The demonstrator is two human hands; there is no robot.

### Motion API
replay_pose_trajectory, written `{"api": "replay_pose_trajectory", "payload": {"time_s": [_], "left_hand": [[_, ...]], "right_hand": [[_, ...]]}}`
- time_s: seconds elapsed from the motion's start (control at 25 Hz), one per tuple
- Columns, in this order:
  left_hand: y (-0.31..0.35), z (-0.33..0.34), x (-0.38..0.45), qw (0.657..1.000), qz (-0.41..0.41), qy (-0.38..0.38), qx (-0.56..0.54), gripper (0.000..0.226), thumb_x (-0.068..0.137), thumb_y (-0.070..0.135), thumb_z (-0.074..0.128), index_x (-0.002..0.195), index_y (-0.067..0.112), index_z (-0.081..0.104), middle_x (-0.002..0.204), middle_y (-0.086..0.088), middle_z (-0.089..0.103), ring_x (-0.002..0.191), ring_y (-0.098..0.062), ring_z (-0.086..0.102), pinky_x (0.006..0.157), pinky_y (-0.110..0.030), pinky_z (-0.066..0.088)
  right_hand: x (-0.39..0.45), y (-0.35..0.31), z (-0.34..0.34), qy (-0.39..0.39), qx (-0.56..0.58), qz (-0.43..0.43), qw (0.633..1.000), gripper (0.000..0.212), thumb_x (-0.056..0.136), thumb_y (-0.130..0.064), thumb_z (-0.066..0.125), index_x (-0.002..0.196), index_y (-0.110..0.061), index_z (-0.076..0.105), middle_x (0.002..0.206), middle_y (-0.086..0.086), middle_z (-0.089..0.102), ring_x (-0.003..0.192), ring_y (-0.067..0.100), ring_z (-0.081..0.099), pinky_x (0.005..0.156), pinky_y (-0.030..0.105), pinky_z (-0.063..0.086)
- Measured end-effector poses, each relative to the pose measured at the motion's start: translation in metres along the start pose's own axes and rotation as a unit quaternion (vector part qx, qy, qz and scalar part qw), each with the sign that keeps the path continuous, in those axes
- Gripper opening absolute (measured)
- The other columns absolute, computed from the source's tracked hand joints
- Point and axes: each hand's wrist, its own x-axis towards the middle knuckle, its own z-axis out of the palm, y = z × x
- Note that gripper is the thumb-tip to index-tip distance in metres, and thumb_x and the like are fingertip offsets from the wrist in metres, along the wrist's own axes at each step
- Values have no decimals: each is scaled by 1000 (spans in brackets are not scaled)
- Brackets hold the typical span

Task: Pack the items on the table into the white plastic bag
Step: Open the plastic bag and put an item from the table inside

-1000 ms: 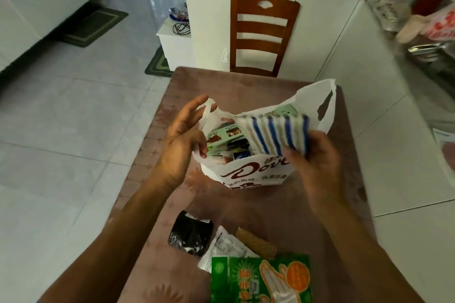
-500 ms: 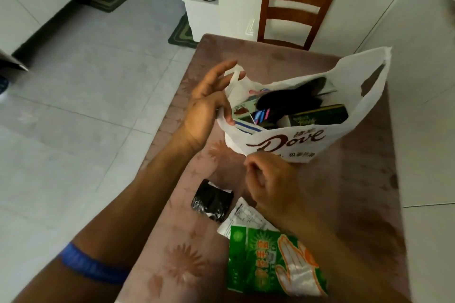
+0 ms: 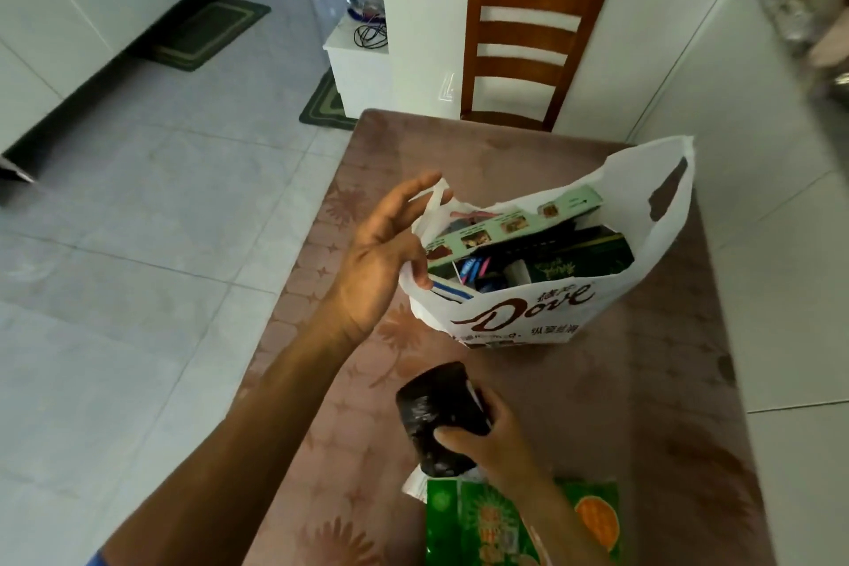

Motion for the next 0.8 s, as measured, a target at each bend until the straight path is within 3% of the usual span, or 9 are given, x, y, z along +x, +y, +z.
{"api": "replay_pose_trajectory", "payload": {"time_s": [0.12,0.2,0.24,0.32,0.44,0.6,0.72,0.8], "left_hand": [[3,7,3,999,1,30,18,58,90,-12,38,139,18,46,126,8,62,108,-8,67,68,-23,59],[6,15,4,999,-6,43,20,58,91,-9,36,137,24,47,124,13,61,99,-2,69,69,-22,58],[8,18,5,999,-9,48,23,57,91,-6,36,136,27,48,125,13,60,95,0,69,70,-21,58],[10,19,7,998,-9,61,26,55,89,6,38,137,31,48,130,11,58,97,-5,69,77,-25,58],[12,12,12,996,-6,88,20,58,83,14,41,136,37,49,138,2,58,110,-23,65,97,-43,53],[16,16,13,999,-7,46,17,56,94,-1,34,142,27,42,127,9,60,104,-5,68,77,-25,59],[11,21,8,999,3,45,4,58,93,0,37,143,28,40,129,9,60,112,-10,65,85,-31,59],[9,19,3,1000,6,27,12,59,88,8,41,143,30,40,132,8,60,115,-13,64,89,-32,58]], "right_hand": [[-17,-67,-62,63,187,-187,962,78,45,-33,90,119,-29,62,115,-1,71,112,24,63,88,41,55],[-2,-117,-79,99,192,-277,936,75,51,-34,88,120,-33,59,121,-4,66,116,19,60,92,37,52],[11,-143,-80,126,140,-294,937,72,57,-31,86,121,-35,54,121,-8,63,114,12,59,89,29,52],[38,-180,-77,140,-36,-282,949,65,70,-22,81,121,-39,45,118,-16,55,107,0,53,77,11,46],[70,-171,-80,82,-282,-179,939,62,73,-28,77,125,-28,43,118,-6,55,108,14,54,78,19,44],[93,-148,-75,57,-506,-92,856,65,66,-48,67,125,-29,46,127,-1,58,111,25,55,99,46,45],[108,-144,-55,41,-630,-37,775,59,71,-46,60,127,-30,47,130,3,56,119,34,50,107,58,28],[111,-136,-54,27,-663,-33,747,66,73,-43,59,135,-29,40,138,6,48,122,37,45,107,58,25]]}}
